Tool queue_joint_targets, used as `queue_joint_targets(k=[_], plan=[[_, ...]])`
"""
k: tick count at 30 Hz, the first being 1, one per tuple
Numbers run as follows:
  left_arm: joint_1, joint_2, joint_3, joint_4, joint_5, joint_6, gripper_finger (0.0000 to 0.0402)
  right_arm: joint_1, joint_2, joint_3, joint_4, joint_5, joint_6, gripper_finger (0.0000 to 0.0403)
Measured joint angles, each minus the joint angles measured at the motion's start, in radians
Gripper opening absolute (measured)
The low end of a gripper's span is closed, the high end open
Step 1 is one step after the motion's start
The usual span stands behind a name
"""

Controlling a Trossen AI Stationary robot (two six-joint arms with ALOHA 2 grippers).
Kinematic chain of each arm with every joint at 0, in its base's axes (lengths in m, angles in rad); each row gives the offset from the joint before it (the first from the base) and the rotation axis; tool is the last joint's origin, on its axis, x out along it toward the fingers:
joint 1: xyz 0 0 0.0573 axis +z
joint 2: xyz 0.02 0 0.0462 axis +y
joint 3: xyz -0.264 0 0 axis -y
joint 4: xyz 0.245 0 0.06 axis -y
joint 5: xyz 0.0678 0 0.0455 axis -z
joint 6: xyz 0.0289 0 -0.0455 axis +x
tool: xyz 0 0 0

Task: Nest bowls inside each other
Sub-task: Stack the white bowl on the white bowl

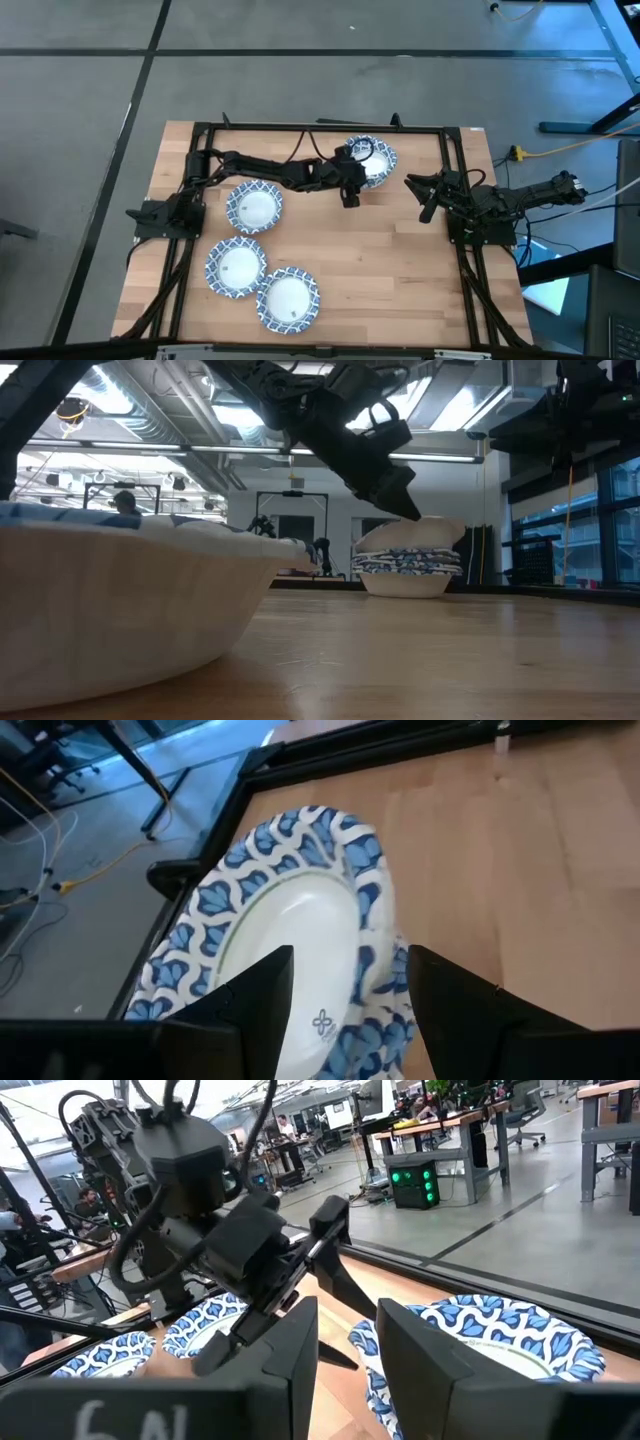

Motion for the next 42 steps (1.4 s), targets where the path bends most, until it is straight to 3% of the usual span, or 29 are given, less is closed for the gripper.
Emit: queue_joint_targets(k=[6, 13, 15, 18, 25, 30, 38, 42], plan=[[-0.01, -0.034, -0.001, -0.004, 0.029, 0.004, 0.019, 0.0, 0.0, 0.0, -0.001, 0.0, 0.0, 0.0108], [-0.011, -0.092, 0.0, -0.116, 0.241, -0.053, 0.019, 0.0, 0.0, 0.0, -0.016, 0.0, 0.02, 0.0108], [-0.003, -0.133, -0.025, -0.189, 0.301, -0.076, 0.019, 0.0, 0.001, 0.0, -0.019, -0.006, 0.025, 0.0108], [0.018, -0.205, -0.104, -0.153, 0.359, -0.141, 0.019, 0.0, 0.001, 0.0, -0.027, -0.021, 0.025, 0.0108], [0.046, -0.463, -0.436, 0.1, 0.363, -0.25, 0.019, 0.0, 0.001, 0.0, -0.027, -0.025, 0.022, 0.0108], [0.026, -0.606, -0.606, 0.092, 0.369, -0.342, 0.019, 0.0, 0.001, 0.0, -0.026, -0.025, 0.022, 0.0108], [-0.082, -0.683, -0.728, 0.083, 0.375, -0.583, 0.019, 0.0, 0.001, 0.0, -0.027, -0.024, 0.02, 0.0108], [-0.128, -0.672, -0.731, 0.084, 0.374, -0.617, 0.019, 0.0, 0.001, 0.0, -0.027, -0.024, 0.019, 0.0108]])
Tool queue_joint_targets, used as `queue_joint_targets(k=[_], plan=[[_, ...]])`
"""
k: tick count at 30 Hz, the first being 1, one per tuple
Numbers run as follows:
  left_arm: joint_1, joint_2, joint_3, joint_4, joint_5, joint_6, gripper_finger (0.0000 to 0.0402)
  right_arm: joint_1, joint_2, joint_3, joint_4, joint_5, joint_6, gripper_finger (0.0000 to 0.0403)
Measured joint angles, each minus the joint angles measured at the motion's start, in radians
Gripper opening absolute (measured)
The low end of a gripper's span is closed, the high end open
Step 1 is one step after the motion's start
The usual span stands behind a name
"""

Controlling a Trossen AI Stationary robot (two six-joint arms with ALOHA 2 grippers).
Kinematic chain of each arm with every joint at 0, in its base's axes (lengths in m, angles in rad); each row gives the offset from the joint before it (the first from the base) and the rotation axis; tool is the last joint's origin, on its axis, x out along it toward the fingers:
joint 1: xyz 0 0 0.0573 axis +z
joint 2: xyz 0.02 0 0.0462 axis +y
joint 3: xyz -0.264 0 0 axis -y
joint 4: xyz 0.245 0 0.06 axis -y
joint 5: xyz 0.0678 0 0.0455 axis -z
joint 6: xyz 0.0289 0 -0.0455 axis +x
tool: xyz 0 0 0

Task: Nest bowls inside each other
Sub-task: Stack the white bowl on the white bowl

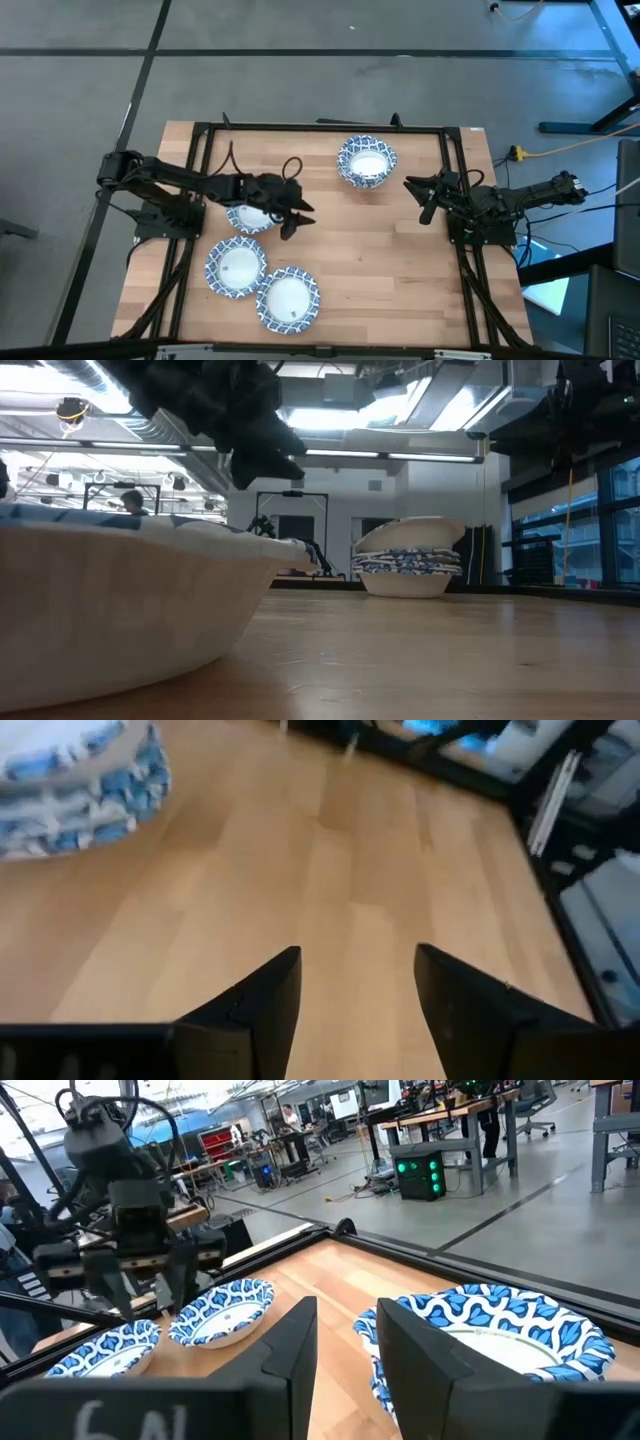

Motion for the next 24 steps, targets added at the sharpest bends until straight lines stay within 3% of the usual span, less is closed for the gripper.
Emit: queue_joint_targets(k=[3, 8, 11, 15, 21, 24], plan=[[-0.022, -0.001, 0.0, -0.089, -0.091, -0.072, 0.019, 0.0, 0.0, 0.0, -0.005, 0.0, 0.0, 0.0108], [-0.072, -0.01, 0.0, -0.379, -0.272, -0.194, 0.019, 0.0, 0.0, 0.0, -0.027, 0.0, 0.003, 0.0108], [-0.116, -0.01, 0.0, -0.456, -0.318, -0.278, 0.019, 0.0, 0.0, 0.0, -0.042, -0.001, 0.005, 0.0108], [-0.176, -0.01, 0.015, -0.531, -0.454, -0.315, 0.0183, 0.0, 0.0, 0.0, -0.048, 0.0, 0.003, 0.0108], [-0.214, 0.003, 0.096, -0.745, -0.484, -0.385, 0.0181, 0.0, 0.0, 0.0, -0.053, 0.0, 0.0, 0.0108], [-0.228, 0.002, 0.108, -0.776, -0.491, -0.418, 0.0181, 0.0, 0.0, 0.0, -0.06, 0.0, 0.0, 0.0108]])
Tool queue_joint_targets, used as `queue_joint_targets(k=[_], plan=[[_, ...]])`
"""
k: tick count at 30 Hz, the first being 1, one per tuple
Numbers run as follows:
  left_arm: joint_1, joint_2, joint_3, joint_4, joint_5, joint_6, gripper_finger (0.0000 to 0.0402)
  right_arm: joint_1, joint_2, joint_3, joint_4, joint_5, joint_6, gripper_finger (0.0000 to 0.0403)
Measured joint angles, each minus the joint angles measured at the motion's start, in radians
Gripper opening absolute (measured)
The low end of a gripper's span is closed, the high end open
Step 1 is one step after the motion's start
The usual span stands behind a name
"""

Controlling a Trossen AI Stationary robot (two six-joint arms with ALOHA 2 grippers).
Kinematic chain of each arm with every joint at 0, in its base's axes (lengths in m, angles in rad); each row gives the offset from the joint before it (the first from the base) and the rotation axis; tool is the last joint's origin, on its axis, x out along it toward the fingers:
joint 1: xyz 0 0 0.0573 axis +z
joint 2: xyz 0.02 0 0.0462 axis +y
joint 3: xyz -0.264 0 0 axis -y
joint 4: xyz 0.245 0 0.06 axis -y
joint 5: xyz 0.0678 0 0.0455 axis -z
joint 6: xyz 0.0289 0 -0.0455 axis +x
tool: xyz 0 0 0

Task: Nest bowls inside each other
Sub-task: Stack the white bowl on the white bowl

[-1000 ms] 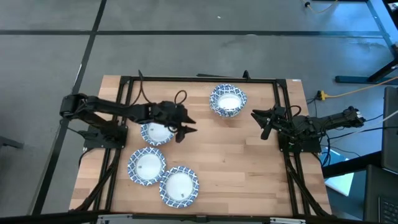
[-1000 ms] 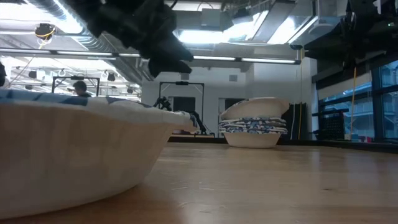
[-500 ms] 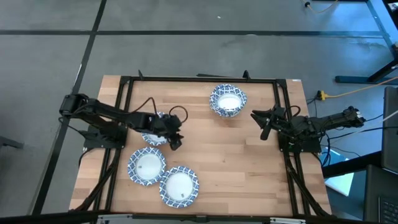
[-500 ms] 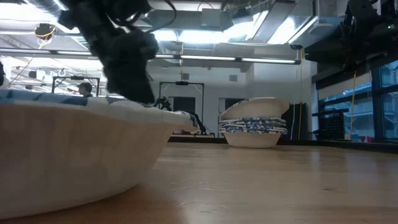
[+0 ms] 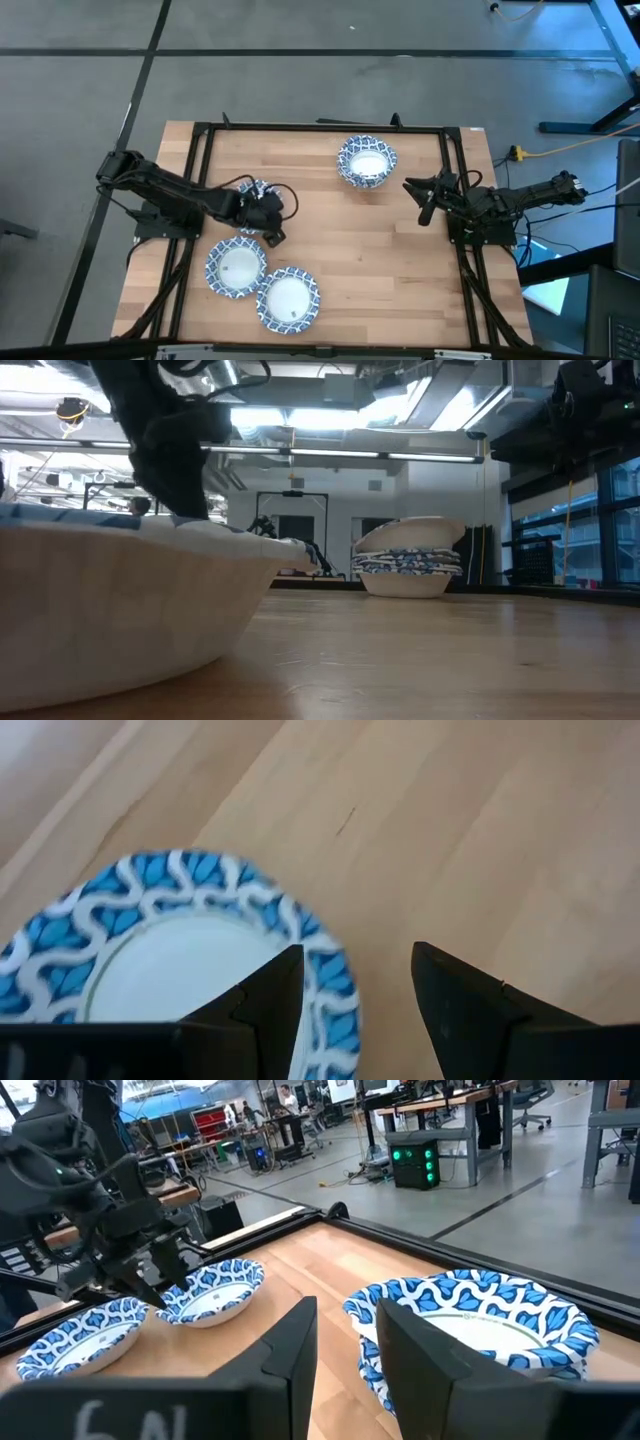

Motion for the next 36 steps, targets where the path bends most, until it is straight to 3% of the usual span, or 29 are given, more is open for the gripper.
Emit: queue_joint_targets(k=[9, 18, 29, 36], plan=[[-0.041, 0.04, -0.001, -0.038, -0.001, -0.069, 0.0181, 0.0, 0.0, 0.0, -0.002, 0.0, 0.0, 0.0108], [-0.04, 0.144, -0.001, -0.04, 0.017, -0.074, 0.0181, 0.0, 0.0, 0.0, -0.011, 0.0, 0.001, 0.0108], [-0.019, 0.184, -0.002, -0.074, 0.012, -0.074, 0.0181, 0.0, 0.0, 0.0, -0.028, 0.0, 0.001, 0.0108], [0.015, 0.184, -0.002, -0.074, 0.02, -0.07, 0.014, 0.0, 0.0, 0.0, -0.035, 0.0, 0.004, 0.0108]])
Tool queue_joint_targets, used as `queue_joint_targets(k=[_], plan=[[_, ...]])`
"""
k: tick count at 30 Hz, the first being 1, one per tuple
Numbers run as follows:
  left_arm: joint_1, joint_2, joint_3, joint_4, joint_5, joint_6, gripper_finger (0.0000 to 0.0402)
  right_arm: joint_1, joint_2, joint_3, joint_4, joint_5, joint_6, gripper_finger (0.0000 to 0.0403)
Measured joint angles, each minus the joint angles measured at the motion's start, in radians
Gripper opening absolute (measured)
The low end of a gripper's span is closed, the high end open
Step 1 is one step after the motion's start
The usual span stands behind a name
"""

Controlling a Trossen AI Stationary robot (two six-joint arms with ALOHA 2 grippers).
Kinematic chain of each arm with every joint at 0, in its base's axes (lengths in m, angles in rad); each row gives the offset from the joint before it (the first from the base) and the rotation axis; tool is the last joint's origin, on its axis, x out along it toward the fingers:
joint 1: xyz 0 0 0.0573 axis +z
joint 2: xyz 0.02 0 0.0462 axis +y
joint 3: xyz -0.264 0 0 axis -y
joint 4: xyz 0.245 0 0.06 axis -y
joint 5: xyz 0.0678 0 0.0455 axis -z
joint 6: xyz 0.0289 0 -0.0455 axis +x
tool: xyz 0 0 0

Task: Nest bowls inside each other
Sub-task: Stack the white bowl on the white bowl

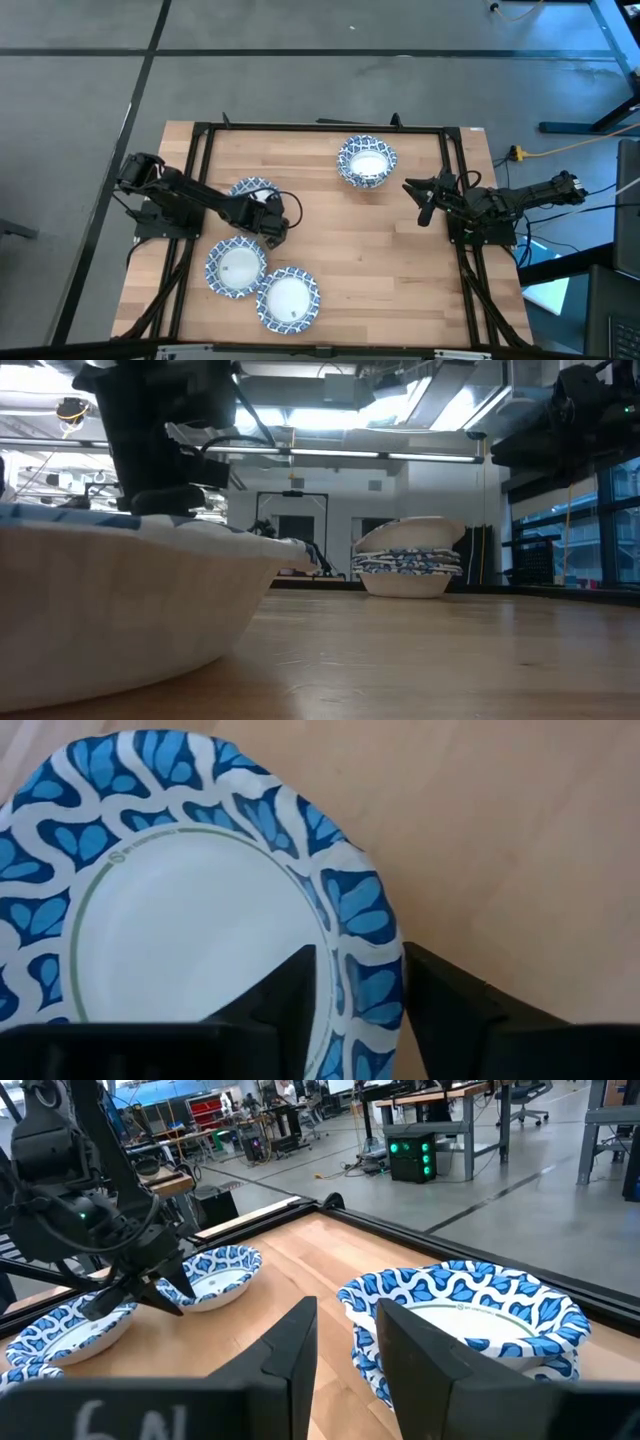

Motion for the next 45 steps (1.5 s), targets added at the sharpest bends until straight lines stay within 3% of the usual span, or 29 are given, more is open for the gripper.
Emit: queue_joint_targets(k=[12, 22, 29, 34, 39, 45], plan=[[0.013, -0.004, 0.001, 0.0, -0.004, 0.015, 0.0009, 0.0, 0.0, 0.0, -0.005, 0.0, -0.003, 0.0108], [0.117, -0.003, 0.173, -0.004, -0.005, 0.285, 0.0003, 0.0, 0.0, 0.0, -0.009, 0.0, 0.0, 0.0108], [0.201, -0.004, 0.353, -0.014, -0.121, 0.539, 0.0001, 0.0, 0.0, 0.0, -0.008, 0.0, 0.001, 0.0108], [0.266, -0.001, 0.452, 0.052, -0.14, 0.724, 0.0001, 0.0, 0.0, 0.0, -0.007, 0.0, 0.001, 0.0108], [0.307, 0.03, 0.513, 0.188, -0.077, 0.863, 0.0001, 0.0, 0.0, 0.0, -0.007, 0.0, 0.003, 0.0108], [0.297, 0.163, 0.625, 0.202, 0.003, 0.972, 0.0, 0.0, 0.0, 0.0, -0.007, 0.0, 0.005, 0.0108]])
